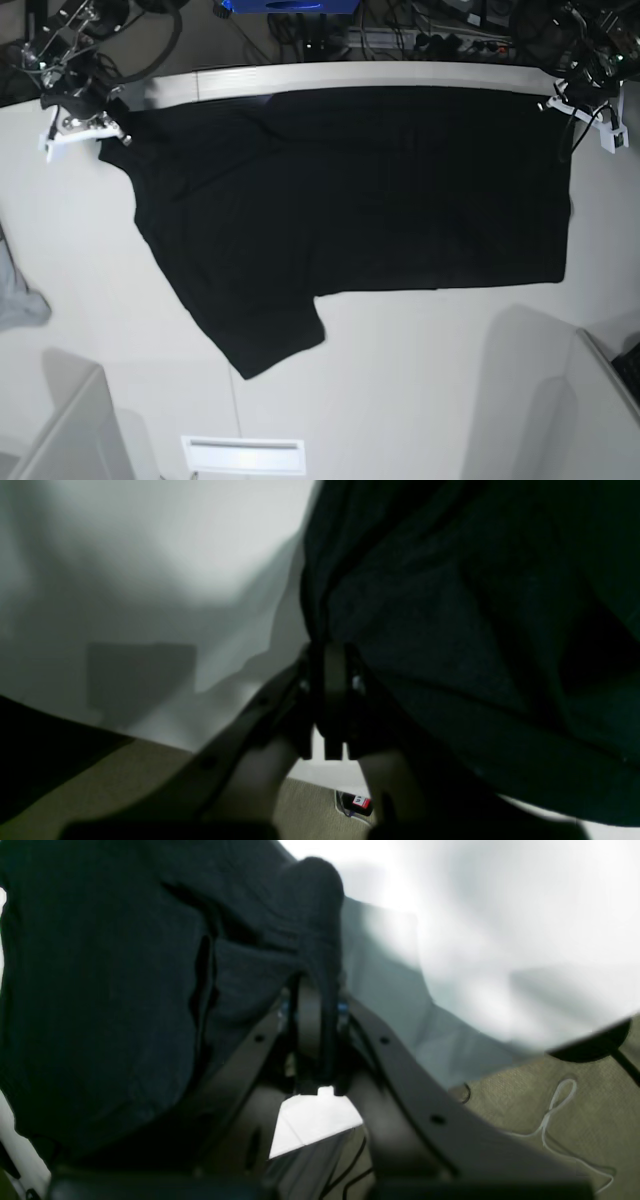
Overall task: Fold the T-shirt properly
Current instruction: 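Open both grippers and release the shirt's collar edge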
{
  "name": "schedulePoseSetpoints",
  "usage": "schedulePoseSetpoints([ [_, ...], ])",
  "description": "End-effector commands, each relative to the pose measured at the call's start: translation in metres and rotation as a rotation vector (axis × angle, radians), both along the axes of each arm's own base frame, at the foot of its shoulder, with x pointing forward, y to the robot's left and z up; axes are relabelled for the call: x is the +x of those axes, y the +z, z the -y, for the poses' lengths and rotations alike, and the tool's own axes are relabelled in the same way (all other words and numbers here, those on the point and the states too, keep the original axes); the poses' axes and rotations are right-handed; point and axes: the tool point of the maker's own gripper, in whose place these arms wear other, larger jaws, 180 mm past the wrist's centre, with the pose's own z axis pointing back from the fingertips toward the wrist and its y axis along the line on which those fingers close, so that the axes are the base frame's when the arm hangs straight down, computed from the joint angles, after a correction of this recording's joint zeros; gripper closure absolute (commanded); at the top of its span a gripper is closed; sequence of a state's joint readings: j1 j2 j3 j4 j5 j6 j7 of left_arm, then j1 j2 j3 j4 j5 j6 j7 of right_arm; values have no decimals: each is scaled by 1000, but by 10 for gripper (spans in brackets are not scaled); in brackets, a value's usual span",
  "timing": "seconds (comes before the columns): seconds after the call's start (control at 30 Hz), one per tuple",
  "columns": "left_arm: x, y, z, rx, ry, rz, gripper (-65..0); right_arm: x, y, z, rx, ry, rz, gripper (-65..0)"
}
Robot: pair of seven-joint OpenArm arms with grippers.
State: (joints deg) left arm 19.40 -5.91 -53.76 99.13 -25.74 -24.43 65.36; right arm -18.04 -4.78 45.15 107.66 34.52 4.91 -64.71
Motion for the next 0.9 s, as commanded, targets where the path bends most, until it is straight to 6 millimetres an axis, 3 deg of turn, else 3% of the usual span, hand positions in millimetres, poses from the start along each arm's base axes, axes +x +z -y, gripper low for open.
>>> schedulePoseSetpoints([
  [0.0,3,9,-10,38,-2,21,0,5,8,8,-34,-11,33,0],
  [0.57,3,10,-12,47,-3,14,0,-18,-2,8,-29,-17,-30,0],
  [0.6,3,10,-12,47,-3,14,0,-18,-2,8,-29,-17,-30,-15],
  [0.63,3,10,-12,47,-3,14,-7,-20,-3,7,-28,-16,-34,-96],
  [0.77,1,13,-16,56,7,20,-194,-25,-3,9,-34,-19,-39,-344],
  [0.87,-9,23,-35,79,86,46,-296,-29,1,24,-55,-66,-31,-359],
])
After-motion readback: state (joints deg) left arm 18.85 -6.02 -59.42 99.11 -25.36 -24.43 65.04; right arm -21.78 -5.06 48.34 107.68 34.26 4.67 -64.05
